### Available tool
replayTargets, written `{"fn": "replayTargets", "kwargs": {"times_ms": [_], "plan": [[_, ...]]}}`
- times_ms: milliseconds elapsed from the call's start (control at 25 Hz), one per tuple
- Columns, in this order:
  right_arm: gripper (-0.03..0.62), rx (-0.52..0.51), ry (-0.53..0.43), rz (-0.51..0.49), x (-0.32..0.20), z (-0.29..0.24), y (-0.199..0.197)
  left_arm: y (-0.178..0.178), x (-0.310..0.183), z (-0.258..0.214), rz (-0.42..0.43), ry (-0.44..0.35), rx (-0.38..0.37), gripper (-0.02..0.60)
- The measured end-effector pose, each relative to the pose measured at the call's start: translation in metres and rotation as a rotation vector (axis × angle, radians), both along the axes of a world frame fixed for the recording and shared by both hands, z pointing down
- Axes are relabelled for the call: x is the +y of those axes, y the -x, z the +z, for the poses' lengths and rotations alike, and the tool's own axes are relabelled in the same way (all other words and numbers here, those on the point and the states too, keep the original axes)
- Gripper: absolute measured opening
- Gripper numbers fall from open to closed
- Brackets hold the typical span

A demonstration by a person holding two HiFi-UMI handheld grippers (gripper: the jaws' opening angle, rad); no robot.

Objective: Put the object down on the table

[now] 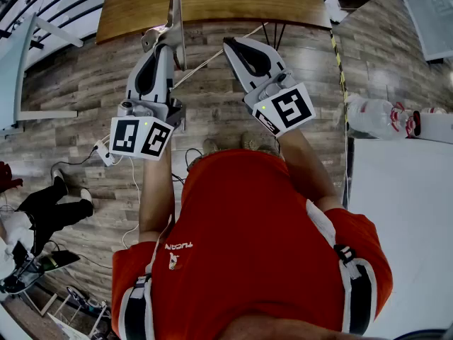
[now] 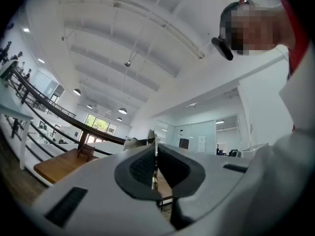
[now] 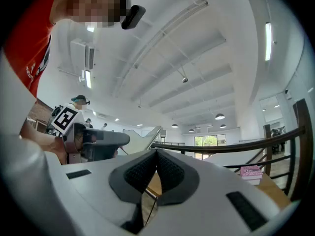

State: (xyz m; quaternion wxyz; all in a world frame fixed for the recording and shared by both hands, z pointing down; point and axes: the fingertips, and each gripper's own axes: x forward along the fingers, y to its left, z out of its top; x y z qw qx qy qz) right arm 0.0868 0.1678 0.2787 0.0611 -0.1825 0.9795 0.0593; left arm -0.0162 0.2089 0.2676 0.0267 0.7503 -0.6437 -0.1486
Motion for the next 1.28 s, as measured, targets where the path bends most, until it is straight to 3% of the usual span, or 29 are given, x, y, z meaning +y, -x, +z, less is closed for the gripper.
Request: {"fn": "replayTargets", "kwargs": {"times_ms": [400,800,1040,1280], "plan": [[0.025,-0.015,0.013,0.002,0.005,0.003,0.018,0.02,0.007,0.007,0.002,0.0,0.018,0.009],[0.025,0.008,0.018,0.027,0.001,0.014,0.053,0.067,0.009,0.016,0.01,0.009,0.035,0.009],[0.025,0.014,0.028,0.027,-0.027,0.02,0.075,0.091,-0.02,0.023,0.008,0.031,0.041,0.009],[0.025,0.014,0.026,0.021,-0.087,0.033,0.101,0.118,-0.075,0.038,0.003,0.067,0.028,0.009]]}}
